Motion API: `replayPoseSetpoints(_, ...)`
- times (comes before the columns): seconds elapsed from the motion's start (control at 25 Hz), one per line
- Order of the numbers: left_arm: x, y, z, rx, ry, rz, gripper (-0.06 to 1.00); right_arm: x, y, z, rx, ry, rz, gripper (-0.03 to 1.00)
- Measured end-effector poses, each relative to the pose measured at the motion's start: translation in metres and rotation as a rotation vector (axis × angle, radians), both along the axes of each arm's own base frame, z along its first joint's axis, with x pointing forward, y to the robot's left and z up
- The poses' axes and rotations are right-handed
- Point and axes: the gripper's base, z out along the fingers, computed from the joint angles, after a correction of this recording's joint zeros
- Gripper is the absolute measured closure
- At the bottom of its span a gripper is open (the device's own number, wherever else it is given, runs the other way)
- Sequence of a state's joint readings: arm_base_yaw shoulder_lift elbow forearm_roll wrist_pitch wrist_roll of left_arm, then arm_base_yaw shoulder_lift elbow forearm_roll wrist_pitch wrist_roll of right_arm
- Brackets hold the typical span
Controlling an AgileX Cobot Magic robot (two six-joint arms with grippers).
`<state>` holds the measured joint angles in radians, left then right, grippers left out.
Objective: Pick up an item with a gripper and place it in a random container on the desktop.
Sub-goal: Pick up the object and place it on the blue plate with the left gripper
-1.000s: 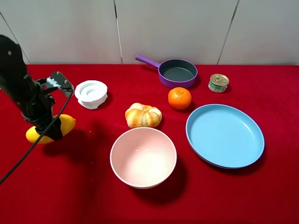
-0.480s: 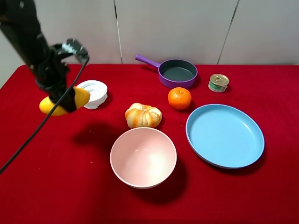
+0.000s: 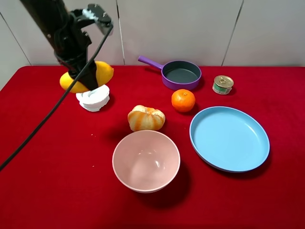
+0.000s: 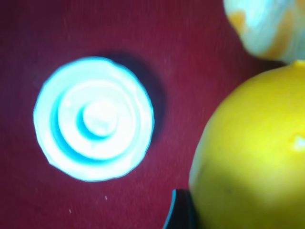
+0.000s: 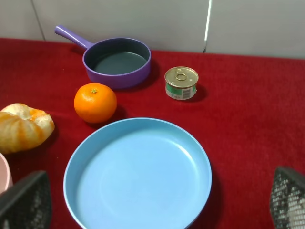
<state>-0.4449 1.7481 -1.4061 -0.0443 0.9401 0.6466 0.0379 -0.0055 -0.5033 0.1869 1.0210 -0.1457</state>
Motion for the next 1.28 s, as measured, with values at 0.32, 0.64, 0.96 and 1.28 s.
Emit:
replayPoseSetpoints(0.32,0.005,-0.045,0.015,-0.035,-0.017,-0.096,0.32,0.0,0.0,0.0,0.0,0.0,0.0,0.27)
replayPoseSetpoints(0.64,0.011,-0.115,0.012,-0.048,-0.025,-0.233,0.32,0.0,0.0,0.0,0.0,0.0,0.0,0.27)
replayPoseSetpoints(0.96,0.007,-0.176,0.002,-0.05,-0.028,-0.359,0.32,0.0,0.0,0.0,0.0,0.0,0.0,0.27)
replayPoseSetpoints(1.28,-0.005,-0.219,-0.011,-0.061,-0.057,-0.479,0.32,0.0,0.0,0.0,0.0,0.0,0.0,0.27)
